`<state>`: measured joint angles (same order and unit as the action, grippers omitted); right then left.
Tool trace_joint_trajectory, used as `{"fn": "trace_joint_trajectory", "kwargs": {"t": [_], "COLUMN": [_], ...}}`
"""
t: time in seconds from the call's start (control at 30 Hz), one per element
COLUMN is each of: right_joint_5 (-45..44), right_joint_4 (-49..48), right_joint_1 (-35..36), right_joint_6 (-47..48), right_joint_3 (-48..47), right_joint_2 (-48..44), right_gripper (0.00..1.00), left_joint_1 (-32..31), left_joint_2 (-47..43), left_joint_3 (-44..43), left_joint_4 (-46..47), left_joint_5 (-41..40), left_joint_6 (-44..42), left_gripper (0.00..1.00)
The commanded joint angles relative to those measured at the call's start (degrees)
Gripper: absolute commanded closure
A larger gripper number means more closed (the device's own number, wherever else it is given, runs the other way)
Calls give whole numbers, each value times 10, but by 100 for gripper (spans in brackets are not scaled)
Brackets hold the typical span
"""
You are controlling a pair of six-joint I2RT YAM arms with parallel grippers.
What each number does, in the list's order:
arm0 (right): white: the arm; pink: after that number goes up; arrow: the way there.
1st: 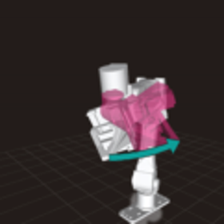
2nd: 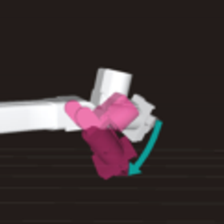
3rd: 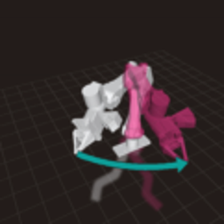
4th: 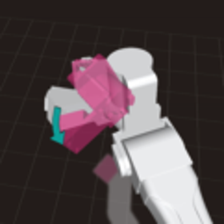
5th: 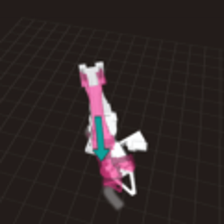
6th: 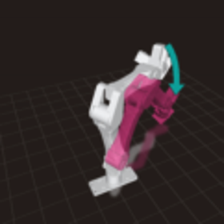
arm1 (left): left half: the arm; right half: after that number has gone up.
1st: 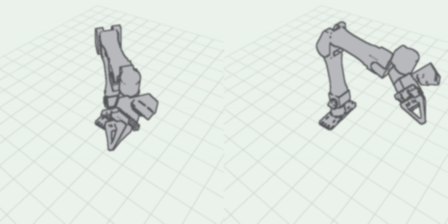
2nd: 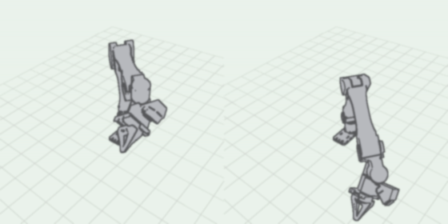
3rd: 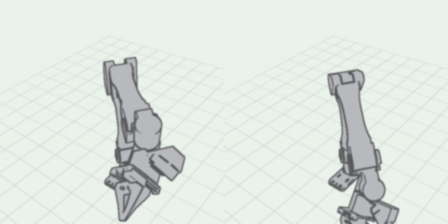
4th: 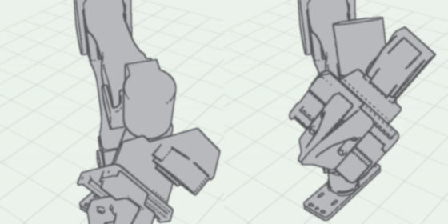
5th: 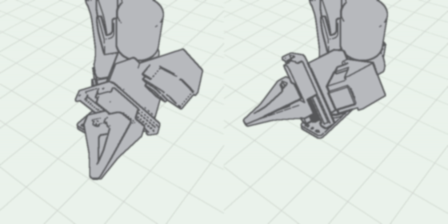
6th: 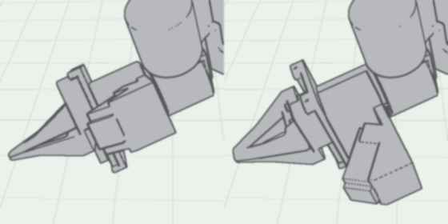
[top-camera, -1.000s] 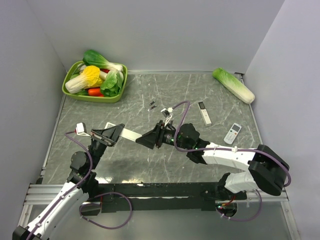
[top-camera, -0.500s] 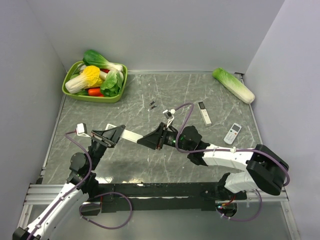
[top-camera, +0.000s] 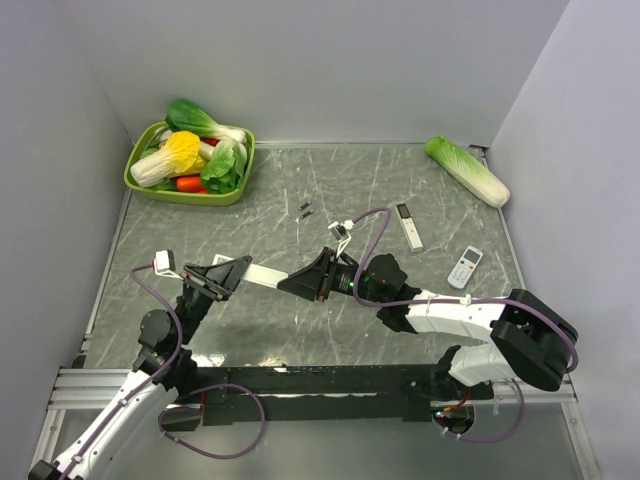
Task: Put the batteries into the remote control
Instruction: Load the battery cover into the remote control.
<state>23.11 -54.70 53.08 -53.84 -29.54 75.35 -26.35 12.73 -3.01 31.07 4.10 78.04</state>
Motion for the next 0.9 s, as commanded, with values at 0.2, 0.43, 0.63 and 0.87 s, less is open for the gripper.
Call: {"fn": "trace_joint_trajectory", "kwargs": {"t": [0.2,0.43,0.63,0.87], "right_joint_5": [24,26,9,-20], "right_joint_4": [72,206,482,641], "right_joint_1": [-15,-16,-15,0], "right_joint_6": [43,143,443,797], "right_joint_3": [-18,-50,-119,-171], "right_joint_2": [-21,-67,-158,-210], "right_gripper": [83,31,2,0], "left_joint_1": [13,13,13,13], "left_joint_2": [36,47,76,199], "left_joint_3": [-18,-45,-103,-147], "left_joint_4": [35,-34,-136,-140], "left_joint_5": [-46,-52,-24,101], "left_joint_6": [-45,-57,-77,-81], "left_gripper": [98,99,99,98]}}
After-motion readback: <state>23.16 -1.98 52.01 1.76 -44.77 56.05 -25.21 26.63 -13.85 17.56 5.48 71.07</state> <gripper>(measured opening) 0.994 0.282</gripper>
